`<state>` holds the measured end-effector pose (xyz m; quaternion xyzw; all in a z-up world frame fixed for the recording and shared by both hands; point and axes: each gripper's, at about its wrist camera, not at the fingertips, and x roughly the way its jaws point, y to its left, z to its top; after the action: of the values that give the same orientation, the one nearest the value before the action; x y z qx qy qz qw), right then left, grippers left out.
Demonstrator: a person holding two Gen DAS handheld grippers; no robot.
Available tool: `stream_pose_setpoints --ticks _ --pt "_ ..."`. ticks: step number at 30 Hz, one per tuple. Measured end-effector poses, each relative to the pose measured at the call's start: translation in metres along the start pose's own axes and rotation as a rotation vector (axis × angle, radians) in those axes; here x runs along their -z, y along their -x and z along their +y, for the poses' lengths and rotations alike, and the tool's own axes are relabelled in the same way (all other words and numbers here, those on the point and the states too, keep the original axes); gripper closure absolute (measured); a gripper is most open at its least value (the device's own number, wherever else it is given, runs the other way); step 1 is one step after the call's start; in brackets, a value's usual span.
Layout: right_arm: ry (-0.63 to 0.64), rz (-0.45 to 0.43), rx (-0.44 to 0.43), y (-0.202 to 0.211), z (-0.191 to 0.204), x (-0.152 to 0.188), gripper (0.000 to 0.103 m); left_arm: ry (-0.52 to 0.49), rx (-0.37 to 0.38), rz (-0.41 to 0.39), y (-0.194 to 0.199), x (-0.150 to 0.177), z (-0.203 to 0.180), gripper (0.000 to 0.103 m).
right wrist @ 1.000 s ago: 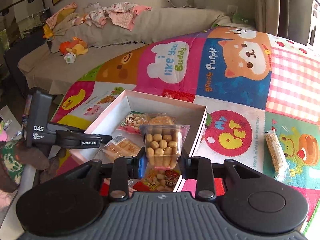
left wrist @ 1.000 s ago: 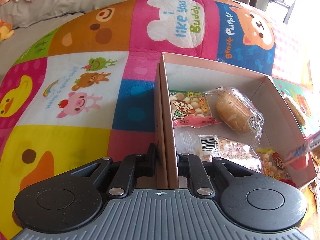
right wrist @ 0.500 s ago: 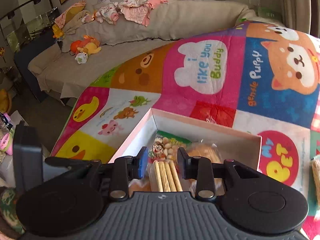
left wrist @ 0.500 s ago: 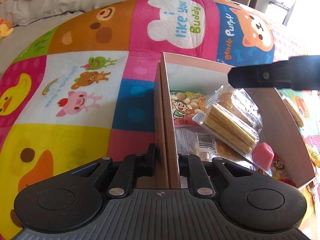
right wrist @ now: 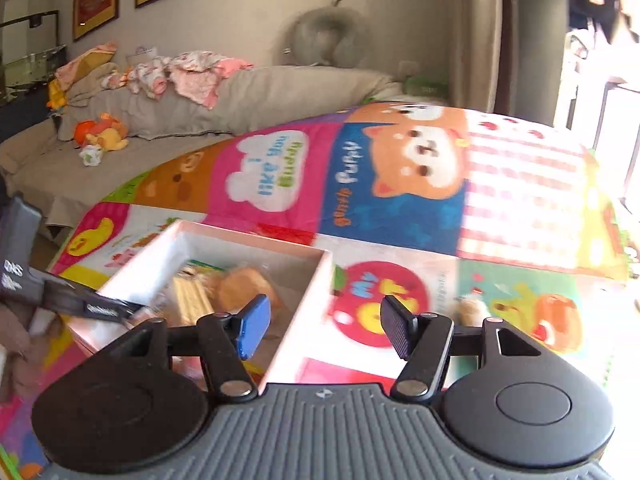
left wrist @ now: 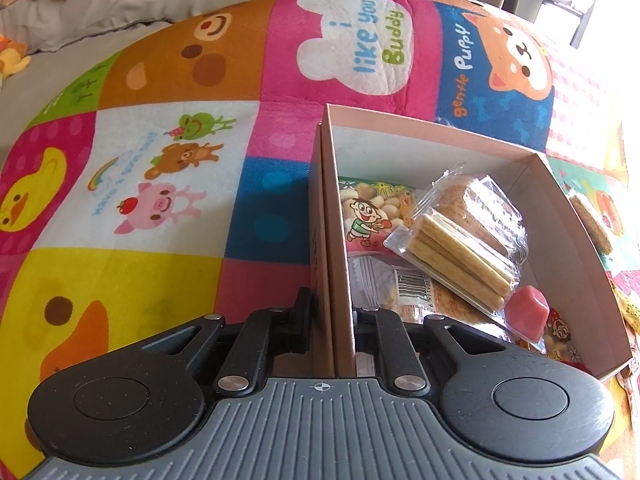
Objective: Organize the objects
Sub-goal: 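Move the right gripper toward the clear grain-bar bag, then grasp the grain-bar bag upright with the right gripper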
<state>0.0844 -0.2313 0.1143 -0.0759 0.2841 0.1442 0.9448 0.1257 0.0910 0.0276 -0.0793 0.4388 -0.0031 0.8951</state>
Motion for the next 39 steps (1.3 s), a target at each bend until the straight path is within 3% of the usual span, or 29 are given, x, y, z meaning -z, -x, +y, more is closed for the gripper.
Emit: stream_pose_setpoints --ticks 2,6,11,17,22,27,29,32,33,39 --pt "-0.045 0.030 0.084 0.009 -0.029 0.024 0.035 -0.012 -0.013 0.000 0.000 0.000 -0.003 0.088" --pt "-0.148 0.112 0.147 0.012 -0.069 0.068 0.033 -0.013 -0.025 0.004 0.000 0.000 -0.005 0.088" --pt "-0.199 0.140 0.103 0.016 -0.078 0.101 0.033 -0.019 -0.042 0.010 0.000 -0.001 -0.008 0.088" --pt "-0.146 0.096 0.090 -0.016 -0.087 0.065 0.031 -0.017 -0.054 0.017 -0.001 -0.002 -0.010 0.088" --pt "-0.066 0.164 0.141 -0.101 -0.097 0.023 0.031 -0.014 -0.056 0.017 -0.001 -0.002 -0.010 0.088" --pt "-0.132 0.237 0.128 -0.164 -0.108 0.005 0.032 -0.008 -0.045 0.016 -0.001 -0.002 -0.007 0.088" --pt "-0.156 0.247 0.117 -0.171 -0.108 0.007 0.038 -0.010 -0.040 0.012 -0.001 -0.001 -0.007 0.088" --pt "-0.155 0.250 0.097 -0.163 -0.102 0.007 0.070 -0.005 -0.033 0.009 -0.001 -0.001 -0.005 0.088" --pt "-0.141 0.254 0.102 -0.159 -0.099 0.006 0.074 -0.002 -0.031 0.008 -0.001 -0.001 -0.005 0.088" --pt "-0.065 0.222 0.091 -0.121 -0.077 0.006 0.074 0.008 -0.018 -0.001 0.000 0.001 -0.002 0.088"
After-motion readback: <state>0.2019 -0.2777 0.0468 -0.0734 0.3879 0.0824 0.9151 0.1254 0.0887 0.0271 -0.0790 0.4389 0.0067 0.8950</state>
